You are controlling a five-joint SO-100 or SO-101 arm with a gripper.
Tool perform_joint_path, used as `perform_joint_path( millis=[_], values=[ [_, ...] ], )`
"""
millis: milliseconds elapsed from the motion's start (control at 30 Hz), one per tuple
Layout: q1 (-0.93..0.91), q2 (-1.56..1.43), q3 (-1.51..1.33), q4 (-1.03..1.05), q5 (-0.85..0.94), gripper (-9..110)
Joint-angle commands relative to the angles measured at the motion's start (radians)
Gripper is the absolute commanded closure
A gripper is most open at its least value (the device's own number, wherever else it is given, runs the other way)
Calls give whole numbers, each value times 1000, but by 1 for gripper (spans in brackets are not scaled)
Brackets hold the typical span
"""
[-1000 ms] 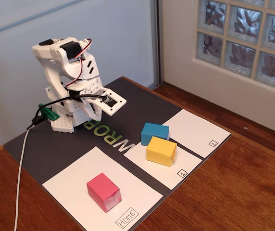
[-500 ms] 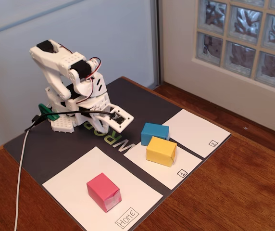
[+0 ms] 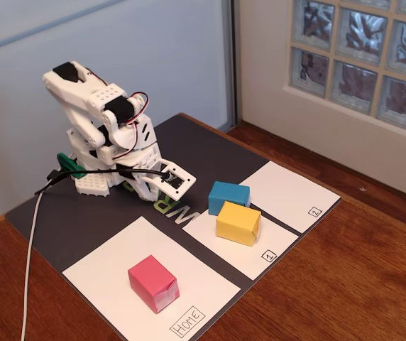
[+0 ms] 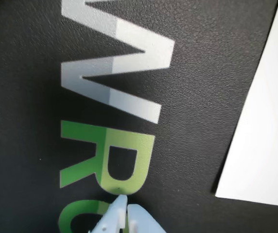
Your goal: Move box red to home
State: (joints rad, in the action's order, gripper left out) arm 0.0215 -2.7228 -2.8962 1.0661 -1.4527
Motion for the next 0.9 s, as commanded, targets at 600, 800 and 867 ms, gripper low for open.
perform_joint_path(
  millis=[600, 800, 867],
  values=[
    [3, -511, -141, 325, 43, 102],
    [9, -575, -143, 357, 44, 102],
    [6, -617, -143, 377, 46, 102]
  ],
)
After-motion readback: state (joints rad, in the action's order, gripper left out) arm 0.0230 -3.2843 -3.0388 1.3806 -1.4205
